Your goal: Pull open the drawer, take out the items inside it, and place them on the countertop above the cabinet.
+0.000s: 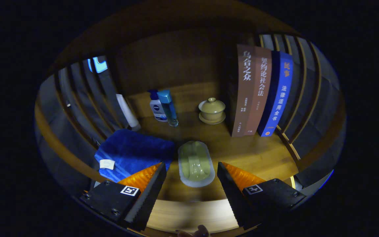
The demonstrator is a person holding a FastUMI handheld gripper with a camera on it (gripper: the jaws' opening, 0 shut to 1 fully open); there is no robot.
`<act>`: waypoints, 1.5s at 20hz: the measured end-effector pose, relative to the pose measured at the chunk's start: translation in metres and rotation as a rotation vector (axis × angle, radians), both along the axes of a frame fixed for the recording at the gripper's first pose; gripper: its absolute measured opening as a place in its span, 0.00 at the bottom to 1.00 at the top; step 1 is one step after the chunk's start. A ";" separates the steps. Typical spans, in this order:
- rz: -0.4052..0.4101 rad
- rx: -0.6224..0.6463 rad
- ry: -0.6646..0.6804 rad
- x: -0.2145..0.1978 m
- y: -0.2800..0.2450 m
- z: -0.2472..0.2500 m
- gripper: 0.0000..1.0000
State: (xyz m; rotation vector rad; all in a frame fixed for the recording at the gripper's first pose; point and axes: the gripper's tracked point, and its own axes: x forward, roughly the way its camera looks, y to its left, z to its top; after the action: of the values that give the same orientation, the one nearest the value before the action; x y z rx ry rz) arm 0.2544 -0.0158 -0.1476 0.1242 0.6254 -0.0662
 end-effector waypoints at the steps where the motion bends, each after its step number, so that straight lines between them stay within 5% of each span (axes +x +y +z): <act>1: -0.002 -0.002 -0.052 -0.012 0.002 0.008 1.00; 9: 0.015 -0.008 -0.424 -0.136 0.017 0.073 0.99; 18: 0.042 -0.081 -0.472 -0.259 0.024 -0.020 0.99; 30: -0.006 -0.030 -0.309 -0.260 0.007 -0.127 1.00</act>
State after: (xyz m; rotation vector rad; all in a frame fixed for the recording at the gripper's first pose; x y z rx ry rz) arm -0.0060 -0.0091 -0.2748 0.1042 0.3158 -0.0606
